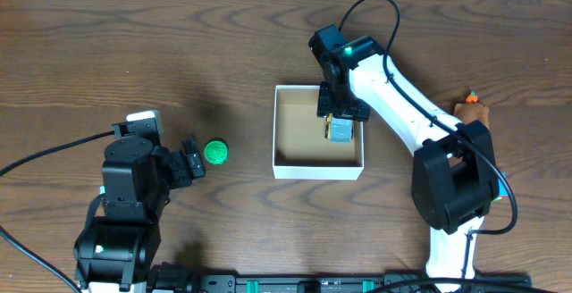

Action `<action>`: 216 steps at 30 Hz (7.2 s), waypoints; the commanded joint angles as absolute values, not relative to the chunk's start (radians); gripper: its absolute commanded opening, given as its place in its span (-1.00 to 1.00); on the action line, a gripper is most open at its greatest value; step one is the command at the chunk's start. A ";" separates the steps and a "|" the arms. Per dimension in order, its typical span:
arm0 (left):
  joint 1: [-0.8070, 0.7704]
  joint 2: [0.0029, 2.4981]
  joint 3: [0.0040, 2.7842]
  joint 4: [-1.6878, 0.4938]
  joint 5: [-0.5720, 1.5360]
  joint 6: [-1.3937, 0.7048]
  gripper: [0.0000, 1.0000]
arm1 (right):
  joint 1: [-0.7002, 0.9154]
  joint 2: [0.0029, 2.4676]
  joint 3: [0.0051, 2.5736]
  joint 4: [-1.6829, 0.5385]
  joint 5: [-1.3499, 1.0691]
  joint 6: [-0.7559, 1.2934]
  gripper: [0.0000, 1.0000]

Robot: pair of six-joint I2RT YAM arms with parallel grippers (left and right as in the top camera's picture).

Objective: Pack container
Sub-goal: 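Carry the truck with the right gripper into the white box and release, then move the right gripper back and grasp the brown plush beaver, then carry the beaver with the right gripper into the box and release, then move the right gripper to the colour cube and grasp it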

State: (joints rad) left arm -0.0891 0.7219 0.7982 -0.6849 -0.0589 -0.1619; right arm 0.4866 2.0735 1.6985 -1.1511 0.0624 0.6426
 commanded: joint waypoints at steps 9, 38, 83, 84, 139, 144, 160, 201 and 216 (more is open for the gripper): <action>-0.092 0.718 0.814 -0.688 -0.060 -0.178 0.96 | 0.498 2.075 1.699 -1.120 0.078 0.572 0.28; -0.092 0.766 0.814 -0.691 -0.060 -0.178 0.96 | -0.219 1.821 1.615 -1.244 0.176 0.228 0.98; -0.092 0.787 0.814 -0.684 -0.060 -0.178 0.96 | 0.439 1.525 1.561 -0.982 0.081 0.527 -0.98; -0.092 0.787 0.814 -0.684 -0.060 -0.178 0.96 | 0.477 1.532 1.560 -0.978 0.093 0.565 -0.98; -0.092 0.788 0.814 -0.695 -0.060 -0.178 0.96 | 0.680 1.904 1.554 -0.949 0.188 0.934 0.18; -0.092 0.788 0.814 -0.696 -0.060 -0.178 0.96 | 0.641 1.852 1.584 -0.978 0.337 0.780 0.46; -0.092 0.789 0.814 -0.695 -0.060 -0.178 0.96 | -0.096 1.455 1.672 -1.435 0.202 0.880 0.97; -0.092 0.789 0.814 -0.707 -0.060 -0.178 0.96 | -0.478 1.459 0.711 -0.621 0.100 0.892 0.72; -0.092 0.789 0.814 -0.707 -0.060 -0.178 0.96 | -0.478 1.459 0.711 -0.621 0.100 0.892 0.14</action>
State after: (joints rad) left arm -0.0891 0.7895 0.7982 -0.7044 -0.0589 -0.1619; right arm -0.4740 1.4651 0.7170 -0.6224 0.0933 0.8879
